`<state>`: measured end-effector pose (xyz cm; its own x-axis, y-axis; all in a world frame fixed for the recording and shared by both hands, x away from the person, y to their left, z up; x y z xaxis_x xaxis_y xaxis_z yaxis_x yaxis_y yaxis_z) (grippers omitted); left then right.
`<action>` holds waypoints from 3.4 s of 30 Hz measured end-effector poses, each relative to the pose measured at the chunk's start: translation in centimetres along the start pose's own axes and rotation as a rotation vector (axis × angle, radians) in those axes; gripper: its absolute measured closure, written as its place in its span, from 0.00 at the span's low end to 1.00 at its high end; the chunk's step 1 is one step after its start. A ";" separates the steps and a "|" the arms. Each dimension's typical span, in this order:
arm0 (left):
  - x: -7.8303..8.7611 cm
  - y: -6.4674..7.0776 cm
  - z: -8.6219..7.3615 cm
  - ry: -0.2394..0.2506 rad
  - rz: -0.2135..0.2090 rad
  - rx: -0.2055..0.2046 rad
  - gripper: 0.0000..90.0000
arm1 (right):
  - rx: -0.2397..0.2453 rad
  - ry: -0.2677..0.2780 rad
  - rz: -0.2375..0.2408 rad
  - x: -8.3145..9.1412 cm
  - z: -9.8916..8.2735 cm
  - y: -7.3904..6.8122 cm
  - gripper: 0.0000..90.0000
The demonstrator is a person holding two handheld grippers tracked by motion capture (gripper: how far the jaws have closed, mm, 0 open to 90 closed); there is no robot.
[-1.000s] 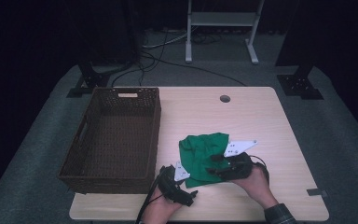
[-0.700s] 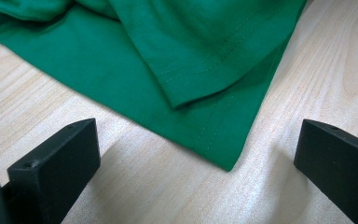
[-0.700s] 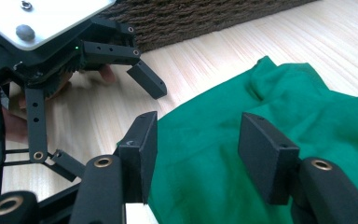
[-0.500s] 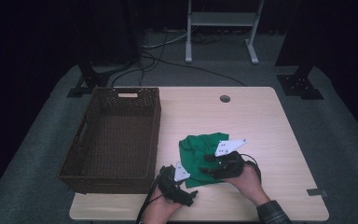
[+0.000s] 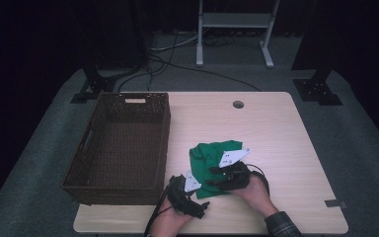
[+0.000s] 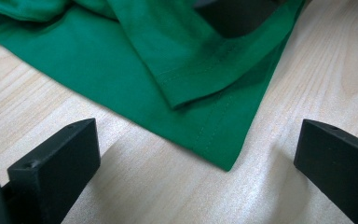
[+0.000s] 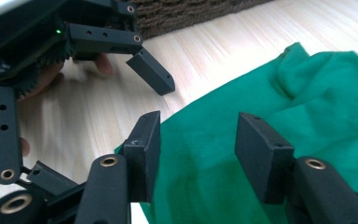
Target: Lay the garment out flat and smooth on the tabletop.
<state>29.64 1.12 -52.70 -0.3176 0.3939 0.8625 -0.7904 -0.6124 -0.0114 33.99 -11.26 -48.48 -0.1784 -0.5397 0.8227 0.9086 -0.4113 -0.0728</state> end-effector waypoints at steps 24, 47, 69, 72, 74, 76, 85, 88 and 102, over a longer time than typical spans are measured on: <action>0.0 0.1 0.0 -0.001 -0.005 -0.004 0.00 | 0.013 -0.088 0.013 -3.3 0.2 0.0 0.57; 0.0 0.1 0.0 -0.001 -0.004 -0.004 0.00 | 0.011 -0.040 -0.025 -0.8 0.4 0.5 0.96; 0.0 0.0 0.0 -0.003 -0.005 -0.007 0.00 | -0.056 0.047 -0.124 5.0 -1.5 3.3 0.97; 0.0 0.0 0.0 -0.002 -0.004 -0.006 0.00 | -0.080 0.059 -0.140 5.8 -2.2 4.0 0.97; 0.0 0.0 0.0 -0.001 -0.004 -0.006 0.00 | -0.097 0.069 -0.144 6.3 -2.7 4.4 0.97; 0.0 0.0 0.0 -0.002 -0.004 -0.006 0.00 | -0.111 0.077 -0.147 6.7 -3.2 4.7 0.97; 0.0 0.1 0.0 -0.001 -0.004 -0.006 0.00 | -0.144 0.101 -0.161 7.4 -4.7 5.4 0.97; 0.0 0.0 0.0 -0.001 -0.003 -0.006 0.00 | -0.145 0.094 -0.170 7.7 -5.1 5.7 0.97; 0.0 0.0 0.0 -0.001 -0.006 -0.007 0.00 | -0.191 0.115 -0.203 9.4 -7.2 7.2 0.97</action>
<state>29.60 1.10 -52.71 -0.3126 0.3965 0.8631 -0.7960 -0.6052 -0.0103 36.17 -24.64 -45.30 -0.4005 -0.5078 0.7627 0.7645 -0.6440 -0.0273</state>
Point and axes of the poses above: each handheld gripper's, and its own axes: x roughly backward along the jaws, z roughly out of its top, y roughly to its right, the point moved 6 cm from there along -x, roughly forward along the jaws, and after that the axes turned 15 degrees about -y, right-handed, at the moved point
